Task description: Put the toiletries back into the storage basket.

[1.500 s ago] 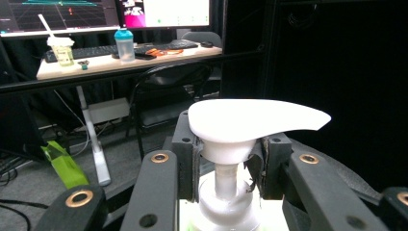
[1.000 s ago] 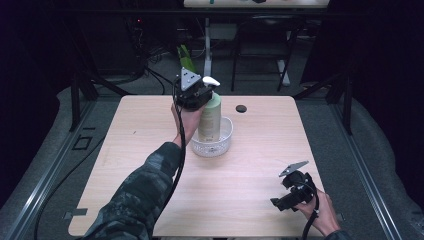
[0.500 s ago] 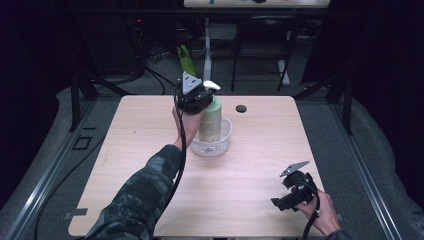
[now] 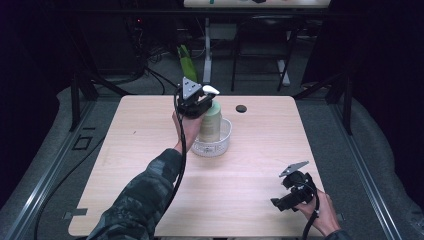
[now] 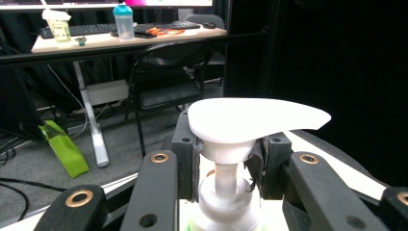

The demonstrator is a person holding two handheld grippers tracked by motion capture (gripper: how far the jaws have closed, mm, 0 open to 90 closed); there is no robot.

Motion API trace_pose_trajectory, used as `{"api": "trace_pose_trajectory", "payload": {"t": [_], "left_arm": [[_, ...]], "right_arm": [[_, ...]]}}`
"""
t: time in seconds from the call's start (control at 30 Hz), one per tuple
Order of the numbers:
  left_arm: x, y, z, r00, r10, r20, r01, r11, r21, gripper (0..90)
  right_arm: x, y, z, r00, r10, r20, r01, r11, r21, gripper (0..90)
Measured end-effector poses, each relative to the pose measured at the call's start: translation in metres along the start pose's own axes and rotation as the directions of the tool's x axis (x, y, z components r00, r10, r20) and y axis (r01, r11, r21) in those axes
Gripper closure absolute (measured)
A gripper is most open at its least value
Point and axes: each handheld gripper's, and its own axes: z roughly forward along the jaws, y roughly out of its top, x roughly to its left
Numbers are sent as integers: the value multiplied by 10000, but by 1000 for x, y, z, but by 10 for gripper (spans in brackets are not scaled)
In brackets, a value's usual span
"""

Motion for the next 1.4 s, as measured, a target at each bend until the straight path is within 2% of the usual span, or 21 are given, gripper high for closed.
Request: {"api": "trace_pose_trajectory", "payload": {"t": [0.3,0.73,1.4], "left_arm": [[-1,-8,0,10000,-72,13,72,10000,54,676],[-10,-14,-11,9992,382,138,-381,9992,-130,676],[-10,-13,-13,9993,281,242,-283,9996,50,671]], "right_arm": [[0,0,0,10000,-27,0,27,10000,13,9],[1,0,0,10000,-54,41,54,10000,24,9],[1,0,-1,10000,-66,64,66,10000,19,10]]}}
